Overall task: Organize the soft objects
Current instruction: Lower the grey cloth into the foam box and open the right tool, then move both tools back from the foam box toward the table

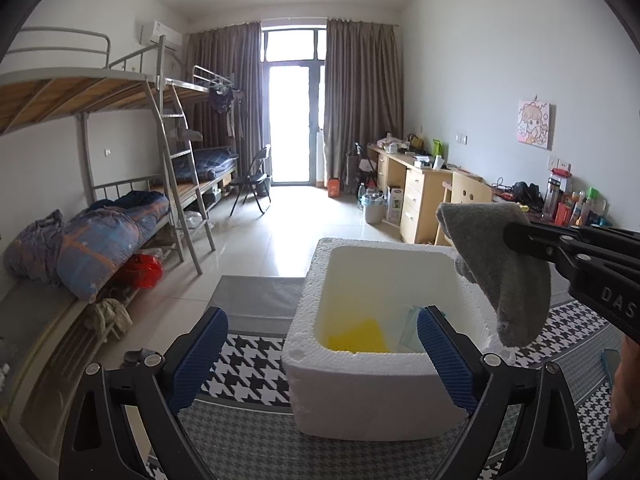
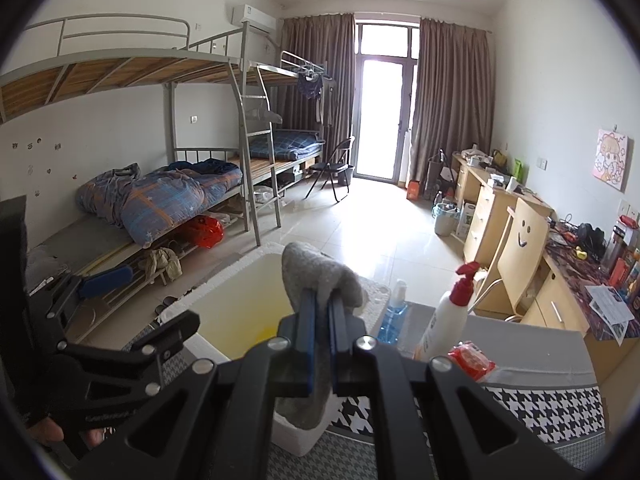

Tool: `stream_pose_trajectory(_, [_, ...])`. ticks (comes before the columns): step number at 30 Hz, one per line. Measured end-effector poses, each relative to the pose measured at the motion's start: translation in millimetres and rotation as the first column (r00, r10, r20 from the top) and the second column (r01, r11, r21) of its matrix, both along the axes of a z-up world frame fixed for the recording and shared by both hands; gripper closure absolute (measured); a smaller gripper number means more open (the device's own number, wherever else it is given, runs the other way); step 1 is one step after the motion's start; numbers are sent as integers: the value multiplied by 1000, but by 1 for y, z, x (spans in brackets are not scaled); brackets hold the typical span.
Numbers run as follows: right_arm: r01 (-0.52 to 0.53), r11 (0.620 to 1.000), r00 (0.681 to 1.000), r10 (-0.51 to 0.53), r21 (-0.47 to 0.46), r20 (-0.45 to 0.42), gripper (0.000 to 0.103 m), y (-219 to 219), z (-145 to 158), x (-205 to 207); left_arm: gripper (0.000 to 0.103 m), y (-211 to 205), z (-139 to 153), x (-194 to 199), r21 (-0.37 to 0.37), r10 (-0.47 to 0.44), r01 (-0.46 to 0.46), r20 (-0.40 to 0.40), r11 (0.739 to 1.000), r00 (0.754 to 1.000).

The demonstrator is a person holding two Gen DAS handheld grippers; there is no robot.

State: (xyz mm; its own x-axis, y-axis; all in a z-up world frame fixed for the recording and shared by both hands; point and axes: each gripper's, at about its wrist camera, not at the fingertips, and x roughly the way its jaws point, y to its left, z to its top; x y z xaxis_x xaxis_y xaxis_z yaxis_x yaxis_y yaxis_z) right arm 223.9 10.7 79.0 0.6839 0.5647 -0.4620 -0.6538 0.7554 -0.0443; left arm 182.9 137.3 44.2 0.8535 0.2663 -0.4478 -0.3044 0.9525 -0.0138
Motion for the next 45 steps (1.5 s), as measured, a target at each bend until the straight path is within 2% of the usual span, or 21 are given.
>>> stream_pose_trajectory(26, [-3, 999, 999, 2, -33, -32, 95, 36, -9, 8, 6, 22, 2, -28, 3, -13, 13, 14, 1000, 1000])
stream_pose_trajectory(30, [-17, 999, 998, 15, -35, -68, 95, 38, -15, 13, 6, 21, 1, -28, -3, -7, 7, 17, 1000, 1000])
stream_pose_trajectory(32, [-11, 999, 997, 8, -42, -76, 88, 39, -17, 17, 6, 20, 0, -28, -4, -7, 7, 15, 1000, 1000])
stream_pose_trajectory(33, [-15, 999, 997, 11, -53, -82, 72, 40, -18, 19, 6, 20, 0, -27, -2, -6, 6, 14, 1000, 1000])
stream_pose_trajectory(34, [-25, 998, 995, 20, -60, -94, 50, 41, -19, 20, 6, 20, 0, -28, -4, -5, 5, 15, 1000, 1000])
stream_pose_trajectory(36, [-29, 997, 995, 22, -67, -101, 33, 41, -20, 20, 6, 21, 0, -28, -12, -6, 6, 18, 1000, 1000])
stream_pose_trajectory(45, [-27, 998, 998, 23, -57, -59, 32, 30, -14, 10, 6, 14, 3, -30, -14, -16, 17, 19, 1000, 1000])
